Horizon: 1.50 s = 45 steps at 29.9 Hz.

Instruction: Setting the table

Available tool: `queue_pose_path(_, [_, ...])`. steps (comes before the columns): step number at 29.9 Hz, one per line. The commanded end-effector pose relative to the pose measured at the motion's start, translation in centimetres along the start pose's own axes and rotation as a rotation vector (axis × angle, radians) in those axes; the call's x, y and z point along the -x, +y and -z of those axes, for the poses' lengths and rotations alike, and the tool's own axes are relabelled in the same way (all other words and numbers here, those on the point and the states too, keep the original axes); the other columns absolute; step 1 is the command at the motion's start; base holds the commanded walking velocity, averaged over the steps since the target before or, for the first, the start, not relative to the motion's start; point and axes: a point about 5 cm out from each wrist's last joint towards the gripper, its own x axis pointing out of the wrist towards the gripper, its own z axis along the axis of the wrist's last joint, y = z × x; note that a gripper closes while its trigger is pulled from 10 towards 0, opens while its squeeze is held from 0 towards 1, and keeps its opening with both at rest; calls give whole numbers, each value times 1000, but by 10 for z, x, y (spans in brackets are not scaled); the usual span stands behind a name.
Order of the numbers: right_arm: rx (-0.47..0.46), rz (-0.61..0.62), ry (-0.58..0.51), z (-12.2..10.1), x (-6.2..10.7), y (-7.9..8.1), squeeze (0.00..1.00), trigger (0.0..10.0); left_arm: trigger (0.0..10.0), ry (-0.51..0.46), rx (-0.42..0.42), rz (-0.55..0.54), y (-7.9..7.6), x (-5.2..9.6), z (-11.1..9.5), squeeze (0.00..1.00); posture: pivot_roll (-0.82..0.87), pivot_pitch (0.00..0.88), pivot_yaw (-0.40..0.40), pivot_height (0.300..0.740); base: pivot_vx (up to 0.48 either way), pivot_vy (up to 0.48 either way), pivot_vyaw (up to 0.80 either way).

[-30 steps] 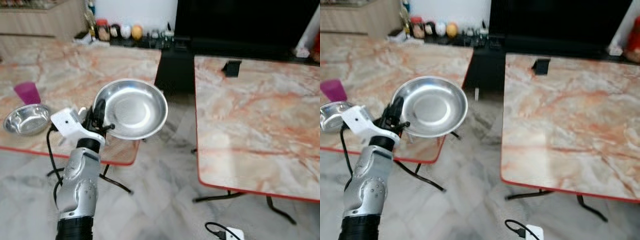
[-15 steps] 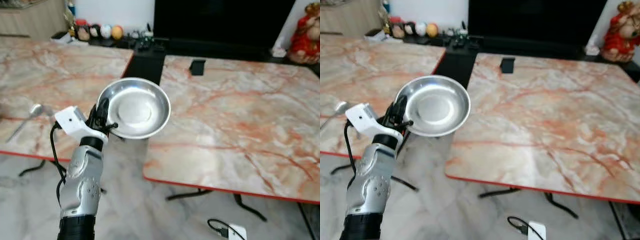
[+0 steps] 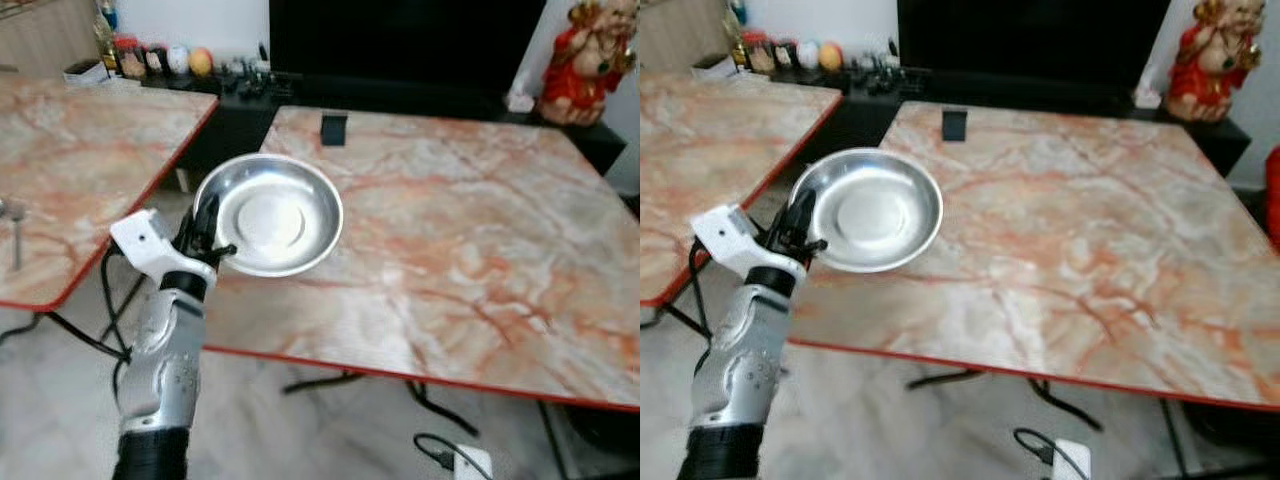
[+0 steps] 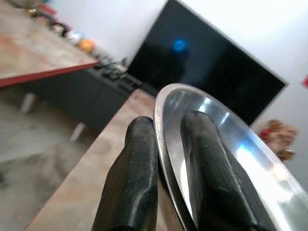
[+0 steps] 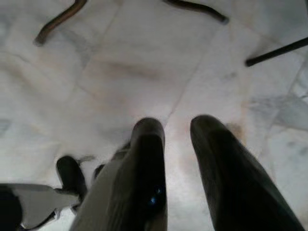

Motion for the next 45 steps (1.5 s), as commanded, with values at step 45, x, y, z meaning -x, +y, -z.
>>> queue_pose_path(45, [-2,14,3,-1,0,-4,0,10000,10000,282,-39,48,34,-25,27,0,4,0,-19,740,0,-187,0])
